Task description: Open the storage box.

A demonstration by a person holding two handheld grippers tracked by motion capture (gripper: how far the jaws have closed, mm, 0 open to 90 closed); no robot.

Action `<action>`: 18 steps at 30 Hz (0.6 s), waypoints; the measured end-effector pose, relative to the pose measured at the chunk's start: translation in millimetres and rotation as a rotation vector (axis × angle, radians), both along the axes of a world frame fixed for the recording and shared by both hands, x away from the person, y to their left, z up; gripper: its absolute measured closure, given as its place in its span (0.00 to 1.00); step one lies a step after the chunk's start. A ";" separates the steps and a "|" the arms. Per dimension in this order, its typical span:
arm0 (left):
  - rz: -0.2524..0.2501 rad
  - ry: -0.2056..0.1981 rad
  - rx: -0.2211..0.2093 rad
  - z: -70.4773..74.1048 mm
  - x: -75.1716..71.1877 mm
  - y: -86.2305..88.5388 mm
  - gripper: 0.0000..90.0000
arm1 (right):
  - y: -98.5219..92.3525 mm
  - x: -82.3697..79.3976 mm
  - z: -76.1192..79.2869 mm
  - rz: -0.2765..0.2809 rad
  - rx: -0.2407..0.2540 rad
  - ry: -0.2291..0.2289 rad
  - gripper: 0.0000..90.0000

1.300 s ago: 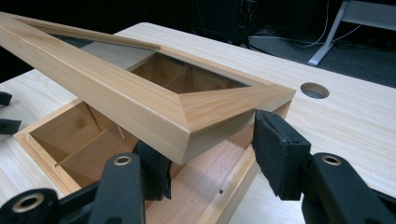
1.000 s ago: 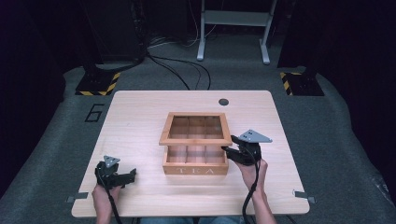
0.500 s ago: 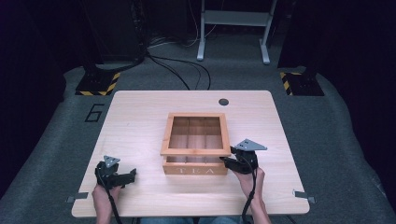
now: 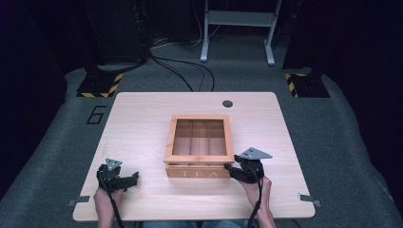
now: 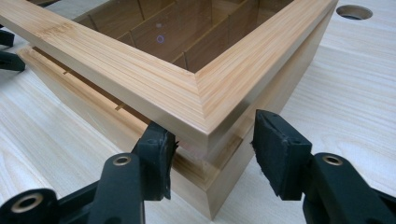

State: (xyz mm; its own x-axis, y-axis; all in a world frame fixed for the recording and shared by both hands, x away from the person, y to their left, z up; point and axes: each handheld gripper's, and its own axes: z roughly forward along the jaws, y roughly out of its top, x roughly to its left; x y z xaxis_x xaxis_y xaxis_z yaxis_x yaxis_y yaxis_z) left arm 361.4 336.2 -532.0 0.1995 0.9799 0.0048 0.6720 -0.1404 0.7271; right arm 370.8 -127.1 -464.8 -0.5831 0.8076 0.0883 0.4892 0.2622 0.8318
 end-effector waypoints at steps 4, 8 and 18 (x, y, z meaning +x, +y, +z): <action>0.000 0.000 0.000 0.0 0.0 0.0 0.03 | -2.2 -2.2 -2.1 -0.001 0.007 0.008 0.52; 0.000 0.000 -0.001 0.0 0.0 0.0 0.03 | -3.5 -5.2 -1.9 0.004 -0.001 0.025 0.51; -0.001 -0.001 0.000 0.0 -0.1 0.0 0.03 | -3.6 -8.2 -11.1 0.037 -0.018 0.115 0.42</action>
State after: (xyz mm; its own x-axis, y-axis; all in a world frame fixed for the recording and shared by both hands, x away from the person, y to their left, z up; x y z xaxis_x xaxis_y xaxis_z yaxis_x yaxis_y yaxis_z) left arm 361.4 336.2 -532.0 0.2008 0.9796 0.0047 0.6711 -0.1411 0.7278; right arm 362.6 -130.6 -475.9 -0.5996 0.7877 0.1416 0.5705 0.2965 0.7659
